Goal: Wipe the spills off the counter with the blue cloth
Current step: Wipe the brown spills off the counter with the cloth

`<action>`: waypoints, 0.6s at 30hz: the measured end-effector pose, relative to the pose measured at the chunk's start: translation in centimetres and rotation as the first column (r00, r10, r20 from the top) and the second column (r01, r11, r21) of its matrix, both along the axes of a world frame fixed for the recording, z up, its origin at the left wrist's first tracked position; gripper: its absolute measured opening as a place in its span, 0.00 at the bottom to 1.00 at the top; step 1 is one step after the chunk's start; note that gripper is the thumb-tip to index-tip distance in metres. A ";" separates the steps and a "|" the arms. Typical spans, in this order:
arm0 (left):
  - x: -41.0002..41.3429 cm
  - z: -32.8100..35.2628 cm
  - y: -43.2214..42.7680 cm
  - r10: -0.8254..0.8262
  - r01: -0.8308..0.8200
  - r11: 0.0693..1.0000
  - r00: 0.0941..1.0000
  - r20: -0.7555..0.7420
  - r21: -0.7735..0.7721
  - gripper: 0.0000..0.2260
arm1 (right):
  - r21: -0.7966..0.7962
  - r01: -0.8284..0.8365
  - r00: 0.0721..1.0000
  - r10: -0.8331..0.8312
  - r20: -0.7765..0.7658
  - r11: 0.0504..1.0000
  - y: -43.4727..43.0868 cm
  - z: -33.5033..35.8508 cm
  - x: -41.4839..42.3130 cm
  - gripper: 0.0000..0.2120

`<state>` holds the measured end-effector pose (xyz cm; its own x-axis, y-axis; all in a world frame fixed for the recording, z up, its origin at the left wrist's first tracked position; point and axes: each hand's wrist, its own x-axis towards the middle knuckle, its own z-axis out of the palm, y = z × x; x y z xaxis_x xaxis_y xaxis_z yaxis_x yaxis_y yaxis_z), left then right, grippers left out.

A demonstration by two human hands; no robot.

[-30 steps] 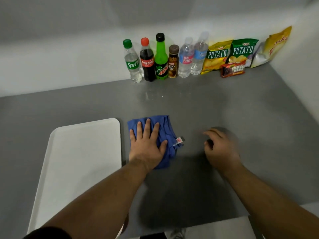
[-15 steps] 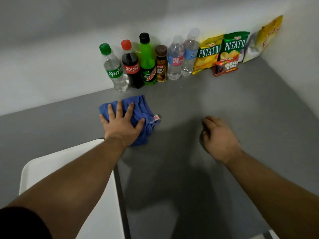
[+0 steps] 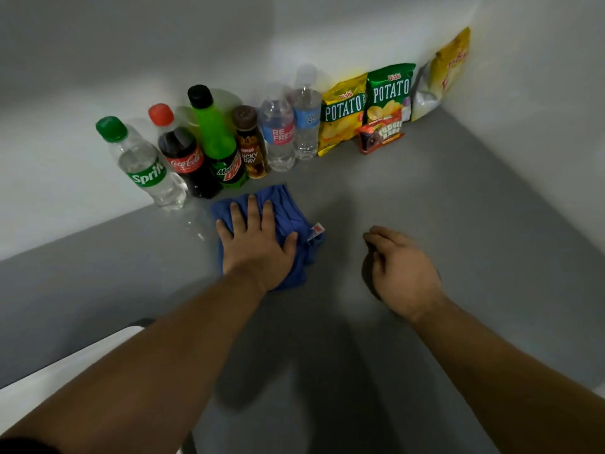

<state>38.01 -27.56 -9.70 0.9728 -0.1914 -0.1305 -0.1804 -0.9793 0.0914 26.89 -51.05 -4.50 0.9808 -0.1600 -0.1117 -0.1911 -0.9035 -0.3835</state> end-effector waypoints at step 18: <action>4.2 0.3 -18.5 -0.297 0.297 0.955 0.955 0.014 -0.002 0.42 | -0.155 0.238 0.967 -0.249 -0.056 0.959 -15.2 -1.0 -2.0 0.28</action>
